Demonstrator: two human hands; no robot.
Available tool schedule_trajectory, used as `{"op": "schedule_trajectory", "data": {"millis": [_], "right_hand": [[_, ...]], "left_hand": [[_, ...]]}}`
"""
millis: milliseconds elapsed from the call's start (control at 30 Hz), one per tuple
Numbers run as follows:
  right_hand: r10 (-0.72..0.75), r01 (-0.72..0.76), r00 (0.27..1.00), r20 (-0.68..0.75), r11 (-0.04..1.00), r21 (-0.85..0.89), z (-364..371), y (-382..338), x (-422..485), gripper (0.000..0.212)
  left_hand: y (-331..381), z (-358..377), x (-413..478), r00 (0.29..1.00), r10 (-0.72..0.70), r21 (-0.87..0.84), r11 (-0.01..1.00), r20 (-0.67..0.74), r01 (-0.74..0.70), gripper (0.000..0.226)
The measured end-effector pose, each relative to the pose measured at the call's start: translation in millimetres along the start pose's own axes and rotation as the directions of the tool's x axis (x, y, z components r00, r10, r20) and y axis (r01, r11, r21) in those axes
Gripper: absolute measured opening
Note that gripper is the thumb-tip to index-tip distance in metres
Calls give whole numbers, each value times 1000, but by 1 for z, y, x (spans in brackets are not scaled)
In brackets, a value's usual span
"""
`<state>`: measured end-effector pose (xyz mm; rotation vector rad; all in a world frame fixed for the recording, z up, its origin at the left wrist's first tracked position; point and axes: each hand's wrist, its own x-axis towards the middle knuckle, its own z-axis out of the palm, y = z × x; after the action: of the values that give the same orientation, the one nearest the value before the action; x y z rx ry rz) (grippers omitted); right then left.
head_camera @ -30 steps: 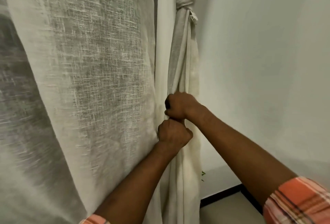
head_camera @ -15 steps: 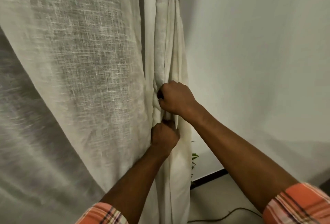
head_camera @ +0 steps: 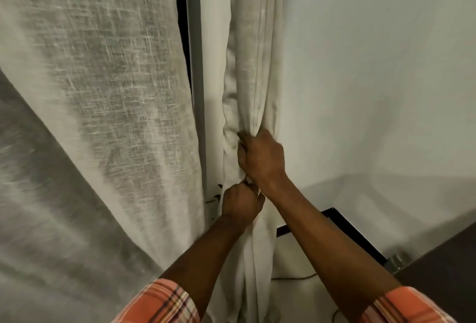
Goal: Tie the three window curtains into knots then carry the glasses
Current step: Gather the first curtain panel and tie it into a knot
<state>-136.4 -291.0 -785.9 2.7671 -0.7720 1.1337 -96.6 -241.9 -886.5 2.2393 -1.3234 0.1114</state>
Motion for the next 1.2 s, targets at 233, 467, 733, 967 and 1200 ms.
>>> {"op": "schedule_trajectory", "data": {"millis": [233,467,733,967,1200], "right_hand": [[43,-32,986,160,997,-70,20,8,-7,18],[32,-48,846,533,999,17,62,22,-67,32],[46,-101,867,497,991,85,74,34,-82,38],[-60,-67,879,473,967,247,68,36,-98,36],[116,-151,976,183,969,196,79,39,-123,40]], "left_hand": [[-1,13,-8,993,103,-37,994,-55,-106,40],[-30,35,-34,980,106,250,957,169,-147,31],[-24,71,-47,951,-58,377,924,303,-64,75],[-30,98,-48,923,-228,196,965,311,173,46],[-26,123,-69,922,-183,-189,948,342,258,18]]}}
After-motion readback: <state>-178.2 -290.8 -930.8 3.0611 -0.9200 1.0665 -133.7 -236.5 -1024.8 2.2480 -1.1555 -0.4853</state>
